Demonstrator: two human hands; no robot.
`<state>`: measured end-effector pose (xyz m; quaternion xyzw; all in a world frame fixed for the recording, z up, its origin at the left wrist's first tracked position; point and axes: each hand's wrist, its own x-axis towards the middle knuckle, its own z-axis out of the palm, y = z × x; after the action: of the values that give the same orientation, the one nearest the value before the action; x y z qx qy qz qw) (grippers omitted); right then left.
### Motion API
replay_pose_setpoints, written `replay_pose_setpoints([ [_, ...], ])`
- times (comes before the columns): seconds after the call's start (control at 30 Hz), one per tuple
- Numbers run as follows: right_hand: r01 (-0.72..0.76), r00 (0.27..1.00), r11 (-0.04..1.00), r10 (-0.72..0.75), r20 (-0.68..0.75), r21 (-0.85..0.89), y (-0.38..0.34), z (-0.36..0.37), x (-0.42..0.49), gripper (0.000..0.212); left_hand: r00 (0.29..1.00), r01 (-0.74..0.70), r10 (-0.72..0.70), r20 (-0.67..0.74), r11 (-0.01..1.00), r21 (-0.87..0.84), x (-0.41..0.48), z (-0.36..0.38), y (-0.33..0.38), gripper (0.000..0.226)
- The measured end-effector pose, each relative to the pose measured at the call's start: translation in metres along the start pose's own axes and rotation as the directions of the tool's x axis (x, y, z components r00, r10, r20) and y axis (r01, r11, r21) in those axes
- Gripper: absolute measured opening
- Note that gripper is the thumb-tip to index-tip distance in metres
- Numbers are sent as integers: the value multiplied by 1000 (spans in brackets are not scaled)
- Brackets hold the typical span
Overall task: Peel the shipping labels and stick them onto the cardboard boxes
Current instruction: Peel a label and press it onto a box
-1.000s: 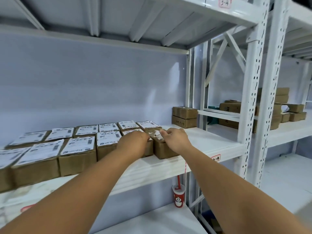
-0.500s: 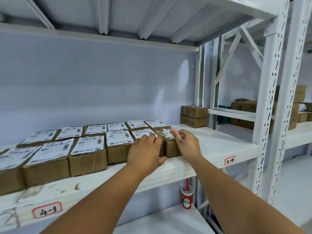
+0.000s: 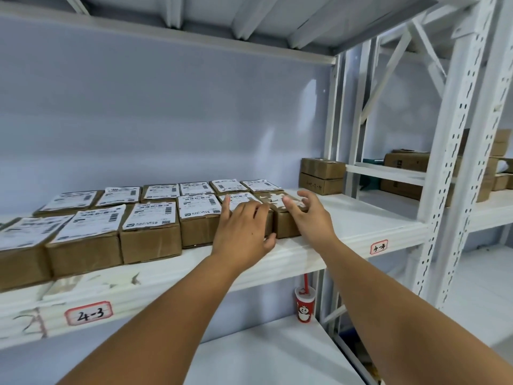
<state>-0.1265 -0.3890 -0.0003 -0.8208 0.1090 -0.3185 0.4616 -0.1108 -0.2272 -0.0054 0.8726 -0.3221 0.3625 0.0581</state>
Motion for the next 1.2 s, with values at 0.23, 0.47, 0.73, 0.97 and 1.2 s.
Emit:
replay_pose_setpoints([
  [0.23,197,874,954,-276,-400,-227,-30,20,-27,25,985,-44,51,-167,998,47,-17,-20,-21,42],
  [0.47,667,701,664,-713,-18,-337,-124,86,-73,30,979,-8,40,-198,987,162,-52,-85,-92,29],
  [0.73,793,604,575,-699,383,-201,-206,164,-121,29,905,317,-306,-296,948,-12,-135,-148,-206,18],
  [0.97,903,426,368,-692,583,-223,-248,230,-154,30,587,760,-806,-74,581,-293,-188,-141,-307,28],
  [1.2,808,513,556,-497,700,-198,-285,283,-142,20,677,735,-686,267,652,-186,-192,-120,-348,36],
])
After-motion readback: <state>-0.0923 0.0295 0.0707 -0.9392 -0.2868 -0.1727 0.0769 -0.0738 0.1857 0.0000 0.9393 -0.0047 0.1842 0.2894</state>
